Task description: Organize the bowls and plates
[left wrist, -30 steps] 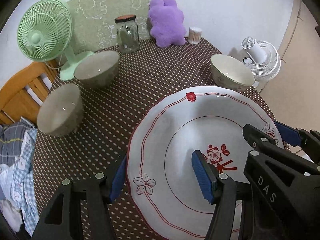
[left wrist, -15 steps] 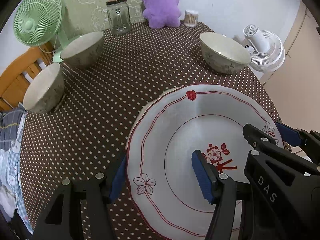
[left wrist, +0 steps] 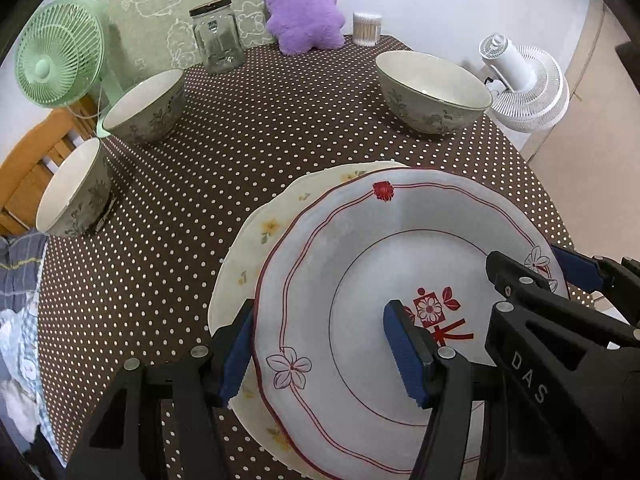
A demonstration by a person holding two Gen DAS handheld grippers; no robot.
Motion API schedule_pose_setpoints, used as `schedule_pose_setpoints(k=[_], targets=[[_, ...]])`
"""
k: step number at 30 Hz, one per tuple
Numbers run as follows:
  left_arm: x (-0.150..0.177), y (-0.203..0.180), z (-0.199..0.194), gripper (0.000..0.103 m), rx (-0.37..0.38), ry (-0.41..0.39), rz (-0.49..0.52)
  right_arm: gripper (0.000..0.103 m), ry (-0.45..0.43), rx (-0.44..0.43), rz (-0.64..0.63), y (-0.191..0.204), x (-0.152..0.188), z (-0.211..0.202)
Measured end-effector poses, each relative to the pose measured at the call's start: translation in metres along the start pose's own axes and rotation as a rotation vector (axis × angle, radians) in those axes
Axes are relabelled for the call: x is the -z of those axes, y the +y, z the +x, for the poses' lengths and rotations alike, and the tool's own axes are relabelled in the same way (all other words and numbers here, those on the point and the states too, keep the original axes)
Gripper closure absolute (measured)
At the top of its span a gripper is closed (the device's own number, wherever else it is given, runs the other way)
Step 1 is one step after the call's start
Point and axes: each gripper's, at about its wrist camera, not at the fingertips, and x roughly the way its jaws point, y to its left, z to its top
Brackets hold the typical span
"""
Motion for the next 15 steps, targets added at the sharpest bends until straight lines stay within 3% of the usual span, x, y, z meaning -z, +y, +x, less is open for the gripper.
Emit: schedule_pose_setpoints(k=[15], targets=[[0.0000,-0.0067,0.0056,0.036,-0.062,-0.019,0.018,0.055,0.019,-0.049,0.013,-0.0040,-0.0011,0.0122]])
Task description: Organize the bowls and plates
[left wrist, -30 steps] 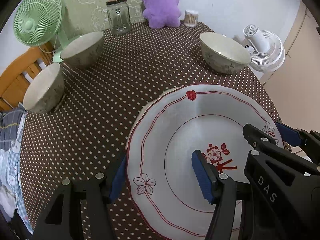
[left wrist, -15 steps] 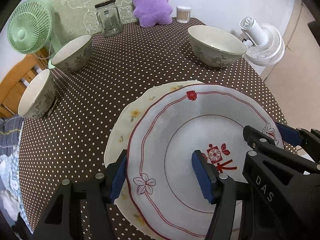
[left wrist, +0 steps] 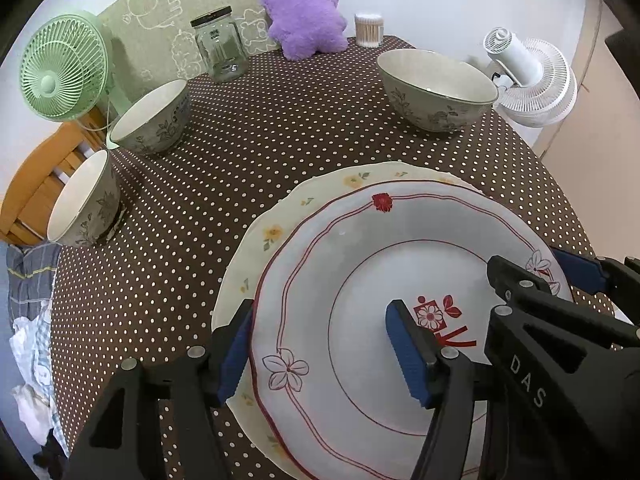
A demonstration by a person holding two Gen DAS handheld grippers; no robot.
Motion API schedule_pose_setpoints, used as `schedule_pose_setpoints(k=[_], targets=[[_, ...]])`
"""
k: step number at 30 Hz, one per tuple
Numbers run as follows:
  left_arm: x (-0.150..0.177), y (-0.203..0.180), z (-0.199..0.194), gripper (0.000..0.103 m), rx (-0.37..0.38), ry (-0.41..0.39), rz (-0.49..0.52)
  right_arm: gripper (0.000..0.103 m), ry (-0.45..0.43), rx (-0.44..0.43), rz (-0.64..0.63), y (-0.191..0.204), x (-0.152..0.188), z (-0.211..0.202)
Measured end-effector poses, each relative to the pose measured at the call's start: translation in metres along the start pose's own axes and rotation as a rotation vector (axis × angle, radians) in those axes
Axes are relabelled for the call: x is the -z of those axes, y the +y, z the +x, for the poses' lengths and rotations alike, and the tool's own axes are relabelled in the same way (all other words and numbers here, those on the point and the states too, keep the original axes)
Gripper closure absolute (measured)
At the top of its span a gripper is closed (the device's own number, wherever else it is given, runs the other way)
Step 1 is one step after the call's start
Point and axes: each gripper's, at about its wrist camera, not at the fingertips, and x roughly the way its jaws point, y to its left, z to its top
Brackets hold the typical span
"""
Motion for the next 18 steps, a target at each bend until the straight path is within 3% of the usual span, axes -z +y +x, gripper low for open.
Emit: schedule_pose_setpoints(k=[8,10,12,18], targets=[[-0.001,-0.001,0.001,0.035,0.000,0.004,0.000,0.056,0.015,-0.060,0.036,-0.012,0.004,-0.007],[-0.001,-0.001,0.001,0.034,-0.012,0.000,0.002,0.063,0.021,-0.075,0.037,-0.013,0.005,-0.009],[0.000,-0.002,0.001,0.033,-0.018,0.000,0.004,0.070,0.026,-0.068,0.033,-0.013,0.004,-0.007],[0.002,-0.007,0.004,0.030,-0.055,-0.005,0.032,0.070,0.003,-0.030,-0.019,-0.005,0.003,-0.009]])
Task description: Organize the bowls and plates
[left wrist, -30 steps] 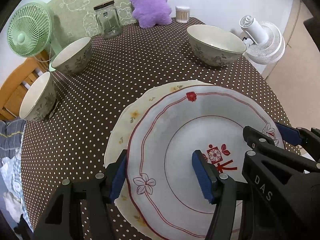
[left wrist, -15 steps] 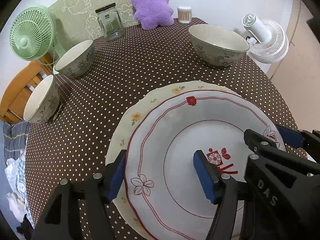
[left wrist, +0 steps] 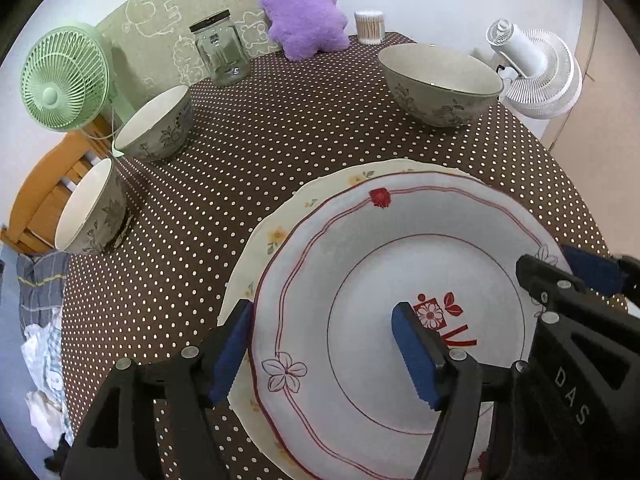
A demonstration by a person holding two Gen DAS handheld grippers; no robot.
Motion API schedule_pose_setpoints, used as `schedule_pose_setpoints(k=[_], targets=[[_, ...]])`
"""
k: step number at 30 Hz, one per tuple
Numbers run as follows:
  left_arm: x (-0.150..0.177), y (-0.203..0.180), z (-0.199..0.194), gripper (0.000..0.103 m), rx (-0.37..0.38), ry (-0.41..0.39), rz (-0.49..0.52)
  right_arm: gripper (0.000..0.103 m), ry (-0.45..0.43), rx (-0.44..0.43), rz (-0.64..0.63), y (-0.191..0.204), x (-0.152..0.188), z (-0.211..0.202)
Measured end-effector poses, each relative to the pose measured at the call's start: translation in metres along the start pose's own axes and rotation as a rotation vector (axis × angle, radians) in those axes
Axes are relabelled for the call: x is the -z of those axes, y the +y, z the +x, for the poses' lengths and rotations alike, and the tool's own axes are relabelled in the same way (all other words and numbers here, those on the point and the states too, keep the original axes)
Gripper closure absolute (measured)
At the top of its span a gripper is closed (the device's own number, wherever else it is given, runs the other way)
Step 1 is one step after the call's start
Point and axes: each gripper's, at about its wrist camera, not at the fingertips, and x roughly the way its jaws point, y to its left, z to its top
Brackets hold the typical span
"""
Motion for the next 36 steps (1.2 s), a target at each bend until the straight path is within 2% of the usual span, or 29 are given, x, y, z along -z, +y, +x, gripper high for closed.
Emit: schedule_pose_setpoints(k=[6,11,18,20,24,36], targets=[[-0.002,0.002,0.004,0.027,-0.022,-0.006,-0.011,0.071,-0.021,0.004,-0.033,0.008,-0.006,0.002],[-0.002,0.008,0.003,0.024,0.016,-0.001,-0.031,0.071,-0.019,0.002,-0.042,0.009,-0.008,0.002],[-0.001,0.023,0.000,0.011,0.059,0.031,-0.074,0.069,-0.005,-0.008,-0.004,0.005,-0.007,0.000],[0.000,0.029,-0.004,0.010,0.069,0.027,-0.081,0.063,-0.007,-0.007,-0.008,0.007,-0.006,-0.004],[-0.001,0.046,-0.016,0.006,0.094,0.012,-0.096,0.035,-0.045,-0.031,-0.005,0.014,-0.007,-0.021],[-0.003,0.112,-0.050,0.006,0.170,-0.043,-0.157,0.034,-0.115,-0.094,0.010,0.061,-0.023,-0.067]])
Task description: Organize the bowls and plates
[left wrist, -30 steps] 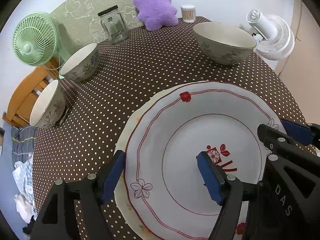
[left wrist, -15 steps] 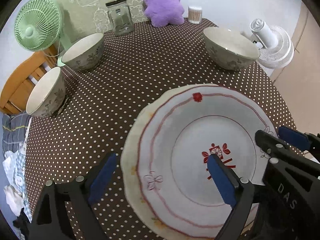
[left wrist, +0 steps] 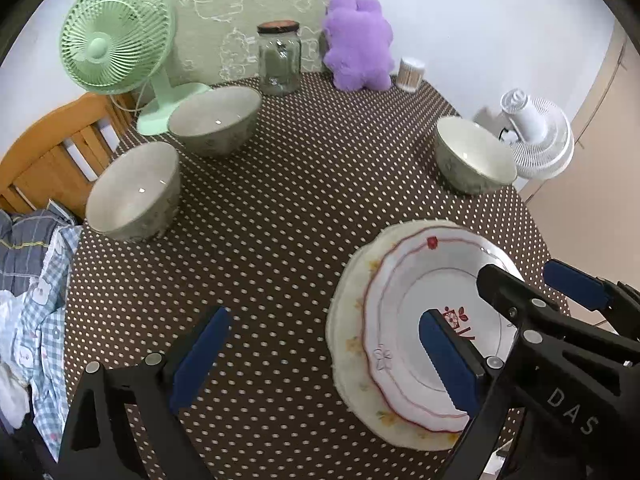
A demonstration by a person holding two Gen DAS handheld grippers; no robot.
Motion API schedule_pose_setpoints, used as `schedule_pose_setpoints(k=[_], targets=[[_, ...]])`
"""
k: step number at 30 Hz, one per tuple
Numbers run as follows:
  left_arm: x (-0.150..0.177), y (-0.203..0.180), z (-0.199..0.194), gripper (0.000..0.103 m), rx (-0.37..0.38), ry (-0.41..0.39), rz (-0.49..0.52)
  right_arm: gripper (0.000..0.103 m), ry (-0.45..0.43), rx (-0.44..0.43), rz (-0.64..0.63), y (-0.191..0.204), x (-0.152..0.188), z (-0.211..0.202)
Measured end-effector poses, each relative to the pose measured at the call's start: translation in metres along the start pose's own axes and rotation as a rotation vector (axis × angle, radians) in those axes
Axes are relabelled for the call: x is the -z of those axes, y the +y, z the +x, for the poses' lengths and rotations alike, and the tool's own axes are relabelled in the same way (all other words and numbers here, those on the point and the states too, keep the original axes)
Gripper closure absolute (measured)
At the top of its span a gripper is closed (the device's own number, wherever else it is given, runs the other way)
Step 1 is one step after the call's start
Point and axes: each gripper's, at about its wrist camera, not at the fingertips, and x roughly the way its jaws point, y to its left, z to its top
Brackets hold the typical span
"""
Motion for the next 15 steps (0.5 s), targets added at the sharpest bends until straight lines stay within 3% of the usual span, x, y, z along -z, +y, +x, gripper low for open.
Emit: schedule_pose_setpoints(k=[6,15], targets=[[-0.009,0.027,-0.019,0.006,-0.006,-0.044,0.007,0.034,-0.047,-0.017,-0.009,0.031,-0.007,-0.018],[-0.025,0.080,-0.027,0.007,-0.080,-0.073,-0.015,0.034,-0.105,-0.026,-0.014,0.080,-0.023,-0.029]])
